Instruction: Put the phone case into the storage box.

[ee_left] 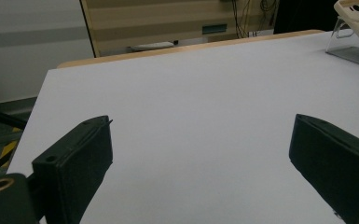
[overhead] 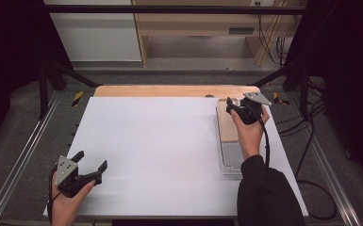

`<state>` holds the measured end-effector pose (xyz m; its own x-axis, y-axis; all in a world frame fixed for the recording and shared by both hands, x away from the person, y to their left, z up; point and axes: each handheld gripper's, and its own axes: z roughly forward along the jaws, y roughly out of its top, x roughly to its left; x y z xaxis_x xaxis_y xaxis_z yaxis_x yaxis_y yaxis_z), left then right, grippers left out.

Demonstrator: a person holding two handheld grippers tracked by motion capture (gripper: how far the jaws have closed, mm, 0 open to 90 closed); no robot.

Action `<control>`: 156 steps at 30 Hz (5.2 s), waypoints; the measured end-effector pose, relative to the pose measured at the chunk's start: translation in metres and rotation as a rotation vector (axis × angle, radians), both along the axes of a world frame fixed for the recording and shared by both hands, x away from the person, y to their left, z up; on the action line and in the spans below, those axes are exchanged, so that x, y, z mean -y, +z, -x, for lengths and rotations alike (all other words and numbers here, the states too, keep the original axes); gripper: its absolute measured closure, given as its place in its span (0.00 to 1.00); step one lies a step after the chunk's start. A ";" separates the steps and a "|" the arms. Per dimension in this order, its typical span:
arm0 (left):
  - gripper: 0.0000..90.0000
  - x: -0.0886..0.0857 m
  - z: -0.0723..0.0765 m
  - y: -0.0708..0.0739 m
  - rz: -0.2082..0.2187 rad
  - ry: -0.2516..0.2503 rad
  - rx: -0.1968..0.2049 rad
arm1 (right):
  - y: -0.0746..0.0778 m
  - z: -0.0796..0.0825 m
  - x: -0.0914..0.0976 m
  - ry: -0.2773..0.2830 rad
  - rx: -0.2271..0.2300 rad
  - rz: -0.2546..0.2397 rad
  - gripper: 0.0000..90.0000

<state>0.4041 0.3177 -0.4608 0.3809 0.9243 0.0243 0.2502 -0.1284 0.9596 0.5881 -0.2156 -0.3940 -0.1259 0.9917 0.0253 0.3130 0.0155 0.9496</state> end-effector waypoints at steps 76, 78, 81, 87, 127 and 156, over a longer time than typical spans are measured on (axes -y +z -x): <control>0.05 0.001 0.001 0.001 -0.006 -0.022 0.009 | 0.019 0.025 -0.017 0.140 -0.065 -0.059 0.07; 0.05 0.002 0.001 0.001 -0.001 -0.024 0.011 | 0.019 0.026 -0.017 0.144 -0.063 -0.057 0.07; 0.04 0.002 0.001 0.001 0.002 -0.025 0.013 | 0.020 0.028 -0.018 0.152 -0.063 -0.050 0.07; 0.04 0.002 0.001 0.001 -0.002 -0.031 0.019 | 0.024 0.034 -0.020 0.159 -0.061 -0.027 0.07; 0.04 -0.006 0.015 0.004 0.039 -0.032 0.056 | 0.033 0.116 0.019 0.245 0.142 0.001 0.05; 0.04 -0.002 0.017 0.005 0.043 -0.055 0.075 | 0.005 0.162 0.049 0.260 0.176 -0.021 0.04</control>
<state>0.3869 0.3199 -0.4556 0.4299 0.9027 0.0157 0.1713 -0.0987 0.9803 0.4262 -0.2648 -0.3894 -0.3798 0.9250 0.0010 0.1317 0.0531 0.9899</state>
